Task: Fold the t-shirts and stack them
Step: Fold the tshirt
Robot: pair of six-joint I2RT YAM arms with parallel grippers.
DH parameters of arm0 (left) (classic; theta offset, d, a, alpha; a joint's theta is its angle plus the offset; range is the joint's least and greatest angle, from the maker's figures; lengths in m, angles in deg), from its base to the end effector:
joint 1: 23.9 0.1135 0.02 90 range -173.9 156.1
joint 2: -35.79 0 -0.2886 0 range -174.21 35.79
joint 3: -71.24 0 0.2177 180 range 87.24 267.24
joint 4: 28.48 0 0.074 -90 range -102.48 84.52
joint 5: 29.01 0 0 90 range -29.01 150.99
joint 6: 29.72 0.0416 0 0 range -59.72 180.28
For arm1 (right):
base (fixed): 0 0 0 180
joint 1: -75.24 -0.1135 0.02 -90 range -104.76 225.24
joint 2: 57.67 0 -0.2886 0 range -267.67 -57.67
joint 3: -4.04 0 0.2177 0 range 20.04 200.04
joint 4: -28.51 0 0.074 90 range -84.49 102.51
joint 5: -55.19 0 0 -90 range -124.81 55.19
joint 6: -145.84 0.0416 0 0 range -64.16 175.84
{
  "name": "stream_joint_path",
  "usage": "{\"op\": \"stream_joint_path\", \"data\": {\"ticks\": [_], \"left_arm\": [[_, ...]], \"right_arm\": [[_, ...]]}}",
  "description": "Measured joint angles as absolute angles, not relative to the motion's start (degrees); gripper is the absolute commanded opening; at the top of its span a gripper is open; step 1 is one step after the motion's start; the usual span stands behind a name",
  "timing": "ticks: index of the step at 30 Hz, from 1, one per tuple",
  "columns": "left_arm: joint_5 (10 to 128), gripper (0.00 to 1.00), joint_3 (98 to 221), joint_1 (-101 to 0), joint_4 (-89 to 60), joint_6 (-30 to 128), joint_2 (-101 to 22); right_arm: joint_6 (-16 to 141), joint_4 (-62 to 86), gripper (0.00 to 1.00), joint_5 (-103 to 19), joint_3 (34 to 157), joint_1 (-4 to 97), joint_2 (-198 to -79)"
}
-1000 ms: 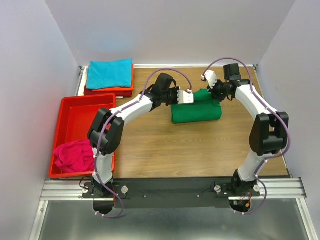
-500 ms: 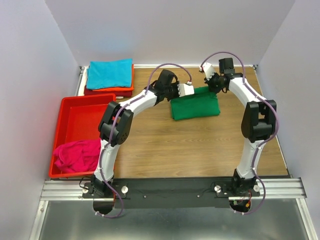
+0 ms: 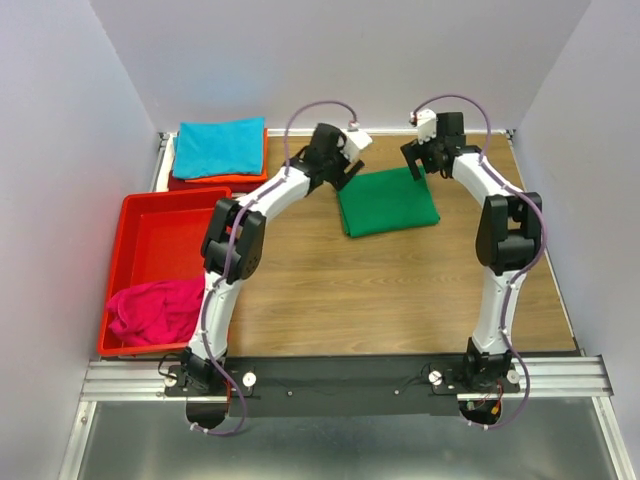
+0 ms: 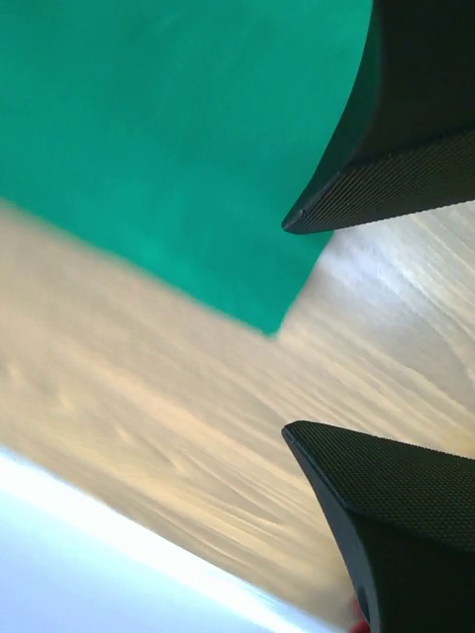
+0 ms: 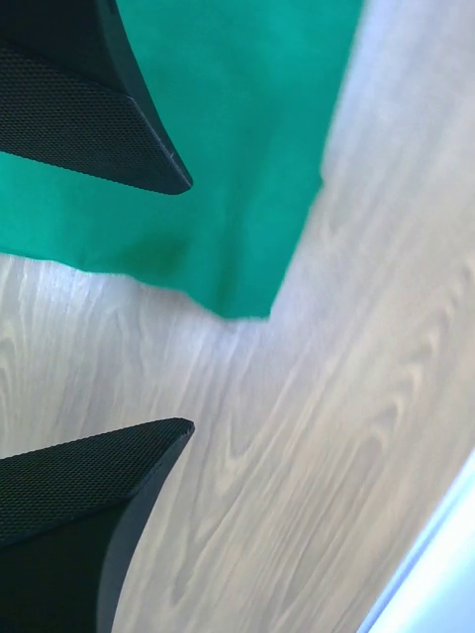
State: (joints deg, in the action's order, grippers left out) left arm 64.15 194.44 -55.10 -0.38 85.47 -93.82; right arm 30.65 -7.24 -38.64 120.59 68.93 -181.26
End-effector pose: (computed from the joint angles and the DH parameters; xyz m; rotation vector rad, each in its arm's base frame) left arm 0.4398 -0.2690 0.2461 1.0551 1.9014 -0.1198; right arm 0.4773 0.0556 0.2488 -0.6615 2.2208 -0.0896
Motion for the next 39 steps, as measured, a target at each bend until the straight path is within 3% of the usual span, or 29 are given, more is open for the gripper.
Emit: {"op": "stream_joint_path", "data": {"ticks": [5, 11, 18, 31, 39], "left_arm": [[67.30, 0.85, 190.62, -47.23, -2.06, 68.35, -88.11], [82.68, 0.85, 178.53, -38.62, -7.77, 52.64, -79.63], [89.37, 0.85, 175.40, -41.77, -9.86, 38.74, -81.88], [87.75, 0.85, 179.60, -45.07, -10.56, 21.08, -93.12], [87.82, 0.65, 191.29, -46.14, -10.00, 16.07, -101.55]], "right_arm": [[37.86, -1.99, 1.00, -42.14, 113.14, 71.68, -174.51], [40.87, -2.47, 1.00, -63.32, 99.59, 80.60, -159.99], [40.07, -4.16, 1.00, -74.77, 84.97, 80.80, -145.77], [39.24, -4.77, 1.00, -82.05, 79.83, 86.55, -144.21], [39.26, -4.83, 1.00, -85.26, 79.72, 87.16, -144.21]]}}
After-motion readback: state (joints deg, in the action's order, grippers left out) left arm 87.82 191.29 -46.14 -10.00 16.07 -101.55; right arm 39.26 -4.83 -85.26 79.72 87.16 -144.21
